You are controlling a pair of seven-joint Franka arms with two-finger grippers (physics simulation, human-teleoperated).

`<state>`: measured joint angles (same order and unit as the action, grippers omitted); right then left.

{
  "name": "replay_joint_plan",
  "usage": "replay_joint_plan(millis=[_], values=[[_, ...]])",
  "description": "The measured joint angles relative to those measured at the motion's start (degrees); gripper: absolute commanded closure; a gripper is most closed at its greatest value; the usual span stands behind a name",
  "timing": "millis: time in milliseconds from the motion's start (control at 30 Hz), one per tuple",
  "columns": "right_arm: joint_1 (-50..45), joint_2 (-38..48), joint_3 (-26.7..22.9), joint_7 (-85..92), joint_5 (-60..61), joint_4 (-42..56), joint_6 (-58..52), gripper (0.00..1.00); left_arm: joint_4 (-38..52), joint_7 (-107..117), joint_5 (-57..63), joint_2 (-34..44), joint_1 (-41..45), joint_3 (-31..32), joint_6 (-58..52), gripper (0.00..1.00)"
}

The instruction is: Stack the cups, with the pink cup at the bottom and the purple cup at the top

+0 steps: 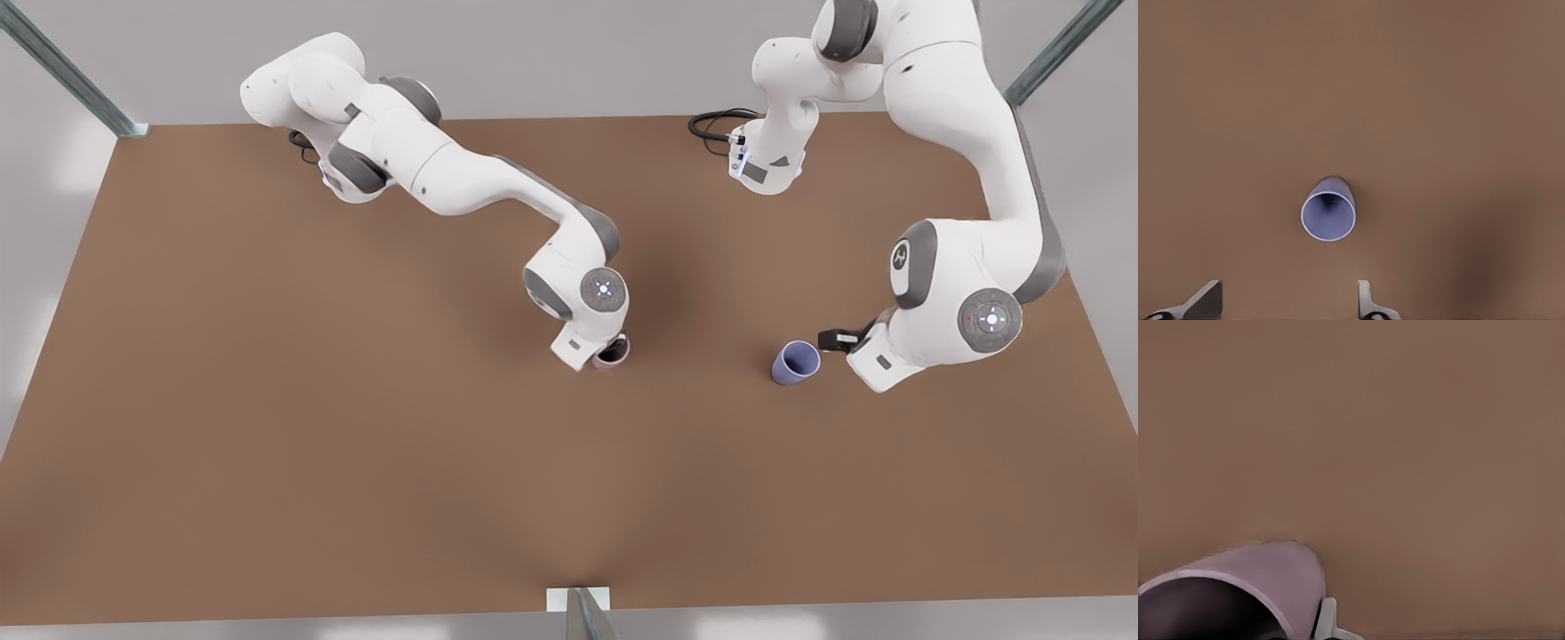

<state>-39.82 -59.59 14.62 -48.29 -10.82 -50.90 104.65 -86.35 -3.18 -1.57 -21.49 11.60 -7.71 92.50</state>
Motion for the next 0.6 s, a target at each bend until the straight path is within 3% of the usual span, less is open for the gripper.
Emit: replay_joint_plan(millis=[67,100,133,300,600], values=[[-0.53,0.12,0.04,-1.21,-0.63,-2.73,1.89,0.79,-5.91,0.03,-0.59,-0.48,0.01,0.12,6.77,0.0],[-0.62,0.29,0.04,-1.77,-0.86,-3.96,3.09,0.67,-9.02,0.02,-0.82,-0.83,-0.07,0.14,10.17,0.0],[-0.65,0.39,0.08,-2.31,-0.99,-4.75,4.11,0.02,-11.64,0.02,-1.02,-1.37,-0.33,0.13,13.3,0.0],[-1.11,0.56,0.05,-4.67,-1.64,-6.7,7.34,0.0,-19.72,-0.12,-1.68,-1.69,-3.42,0.09,23.9,0.0],[0.73,8.07,0.29,-7.49,-1.39,-15.45,9.29,0.0,-22.48,-1.99,-2.09,-2.59,-5.88,0.14,30.52,0.0]])
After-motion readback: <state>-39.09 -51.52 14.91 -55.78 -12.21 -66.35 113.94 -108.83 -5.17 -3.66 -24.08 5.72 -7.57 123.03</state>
